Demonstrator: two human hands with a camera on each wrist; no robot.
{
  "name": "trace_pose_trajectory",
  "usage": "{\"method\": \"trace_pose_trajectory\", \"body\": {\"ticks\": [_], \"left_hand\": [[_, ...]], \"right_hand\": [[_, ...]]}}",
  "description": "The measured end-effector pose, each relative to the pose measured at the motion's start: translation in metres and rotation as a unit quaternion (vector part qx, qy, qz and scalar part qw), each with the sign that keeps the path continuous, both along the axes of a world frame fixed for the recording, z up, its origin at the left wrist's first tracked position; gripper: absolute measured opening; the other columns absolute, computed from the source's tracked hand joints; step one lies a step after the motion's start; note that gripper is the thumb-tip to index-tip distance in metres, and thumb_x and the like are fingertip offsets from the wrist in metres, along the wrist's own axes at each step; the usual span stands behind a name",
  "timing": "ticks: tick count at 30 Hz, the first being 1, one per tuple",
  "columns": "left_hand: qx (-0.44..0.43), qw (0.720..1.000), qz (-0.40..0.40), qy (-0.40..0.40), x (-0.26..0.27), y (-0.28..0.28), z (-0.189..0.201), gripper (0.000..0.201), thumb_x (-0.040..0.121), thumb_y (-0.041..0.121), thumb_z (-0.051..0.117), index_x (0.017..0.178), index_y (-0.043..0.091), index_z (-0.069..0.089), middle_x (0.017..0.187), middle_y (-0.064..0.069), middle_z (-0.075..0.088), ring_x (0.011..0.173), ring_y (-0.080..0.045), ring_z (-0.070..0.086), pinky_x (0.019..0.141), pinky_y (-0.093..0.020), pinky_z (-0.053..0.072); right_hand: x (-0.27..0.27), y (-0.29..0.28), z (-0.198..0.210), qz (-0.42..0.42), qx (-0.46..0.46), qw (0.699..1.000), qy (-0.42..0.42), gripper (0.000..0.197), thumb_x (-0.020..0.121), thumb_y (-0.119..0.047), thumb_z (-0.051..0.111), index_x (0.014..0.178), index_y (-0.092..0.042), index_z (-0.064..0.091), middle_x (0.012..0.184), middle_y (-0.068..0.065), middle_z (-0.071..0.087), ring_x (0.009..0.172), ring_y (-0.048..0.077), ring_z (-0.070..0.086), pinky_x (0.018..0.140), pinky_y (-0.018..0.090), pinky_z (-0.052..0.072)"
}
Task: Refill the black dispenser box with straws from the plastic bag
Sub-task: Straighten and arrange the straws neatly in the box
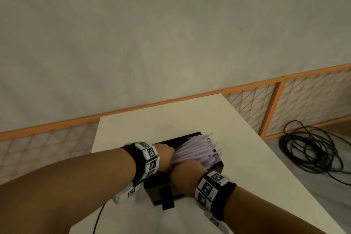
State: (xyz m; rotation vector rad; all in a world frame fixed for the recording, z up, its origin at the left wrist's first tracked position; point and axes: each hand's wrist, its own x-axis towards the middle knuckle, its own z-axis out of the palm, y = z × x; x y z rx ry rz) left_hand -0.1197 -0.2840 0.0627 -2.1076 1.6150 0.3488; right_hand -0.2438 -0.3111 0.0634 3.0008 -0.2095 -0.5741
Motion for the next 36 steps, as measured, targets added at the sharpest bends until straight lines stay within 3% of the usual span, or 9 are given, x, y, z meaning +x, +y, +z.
{"method": "trace_pose_trajectory", "body": {"ticks": [6,9,11,14,16,19,22,26,36], "left_hand": [[-0.072,0.996,0.017,0.051,0.005,0.024,-0.002,0.052,0.078,0.035,0.069,0.115,0.005,0.049,0.117,-0.019,0.055,0.102,-0.036,0.060,0.084,-0.040,0.050],[-0.107,0.994,0.012,0.033,-0.001,0.032,-0.002,0.053,0.077,0.037,0.069,0.114,0.007,0.047,0.114,-0.017,0.057,0.099,-0.035,0.061,0.079,-0.040,0.050],[-0.128,0.992,0.004,0.015,-0.005,0.035,-0.001,0.048,0.080,0.036,0.065,0.114,0.007,0.047,0.114,-0.015,0.058,0.099,-0.034,0.061,0.078,-0.040,0.049],[-0.140,0.990,-0.009,-0.024,-0.008,0.038,-0.003,0.040,0.083,0.030,0.060,0.115,0.007,0.051,0.117,-0.014,0.055,0.103,-0.034,0.057,0.078,-0.038,0.045],[-0.131,0.990,-0.024,-0.049,-0.010,0.043,0.000,0.036,0.077,0.029,0.063,0.106,0.009,0.057,0.113,-0.013,0.053,0.101,-0.034,0.055,0.076,-0.037,0.042],[-0.136,0.988,0.001,-0.073,-0.007,0.047,0.004,0.038,0.059,0.032,0.070,0.091,0.013,0.064,0.115,-0.017,0.055,0.101,-0.036,0.056,0.080,-0.040,0.046],[-0.124,0.991,0.032,-0.037,-0.003,0.042,-0.002,0.046,0.081,0.025,0.060,0.122,0.007,0.051,0.140,-0.022,0.037,0.121,-0.041,0.045,0.099,-0.047,0.040],[-0.114,0.993,0.038,0.001,0.000,0.034,0.001,0.042,0.086,0.022,0.060,0.123,0.006,0.048,0.125,-0.018,0.052,0.111,-0.038,0.055,0.090,-0.044,0.046],[-0.117,0.993,0.023,0.017,0.002,0.031,-0.001,0.049,0.082,0.018,0.066,0.125,0.006,0.047,0.126,-0.018,0.049,0.111,-0.038,0.054,0.090,-0.044,0.046]], "right_hand": [[-0.013,0.008,-0.003,0.028,0.008,0.997,-0.074,0.019,0.089,-0.009,0.055,0.096,0.000,0.070,0.098,0.017,0.071,0.090,0.033,0.066,0.074,0.036,0.051],[-0.016,0.010,-0.018,0.008,-0.014,0.999,-0.052,0.025,0.039,-0.030,0.088,0.042,-0.019,0.065,0.042,-0.005,0.060,0.037,0.013,0.058,0.039,0.014,0.041],[-0.015,0.011,-0.034,0.013,-0.045,0.995,-0.092,0.029,0.034,-0.028,0.088,0.037,-0.020,0.060,0.036,-0.007,0.054,0.031,0.012,0.052,0.037,0.015,0.040],[-0.015,0.022,-0.021,0.049,-0.045,0.996,-0.065,0.006,0.078,-0.013,0.067,0.072,-0.012,0.070,0.072,0.007,0.071,0.065,0.026,0.067,0.061,0.032,0.052],[-0.011,0.021,-0.018,0.060,-0.045,0.994,-0.075,0.020,0.092,-0.008,0.047,0.096,-0.004,0.067,0.098,0.015,0.069,0.089,0.033,0.064,0.075,0.041,0.050],[-0.008,0.020,-0.014,0.055,-0.042,0.994,-0.082,0.025,0.095,-0.010,0.043,0.106,-0.004,0.064,0.107,0.016,0.066,0.099,0.035,0.060,0.082,0.043,0.049],[-0.007,0.023,-0.015,0.057,-0.043,0.994,-0.079,0.026,0.095,-0.011,0.043,0.109,-0.004,0.063,0.111,0.016,0.065,0.102,0.035,0.059,0.084,0.045,0.049],[-0.004,0.027,-0.021,0.048,-0.051,0.995,-0.068,0.028,0.096,-0.013,0.041,0.115,-0.006,0.060,0.116,0.015,0.062,0.106,0.036,0.057,0.088,0.046,0.046],[0.005,0.032,-0.034,-0.092,-0.026,0.995,-0.033,0.039,0.096,-0.010,0.041,0.135,-0.009,0.044,0.135,0.015,0.051,0.124,0.037,0.048,0.102,0.048,0.040]]}}
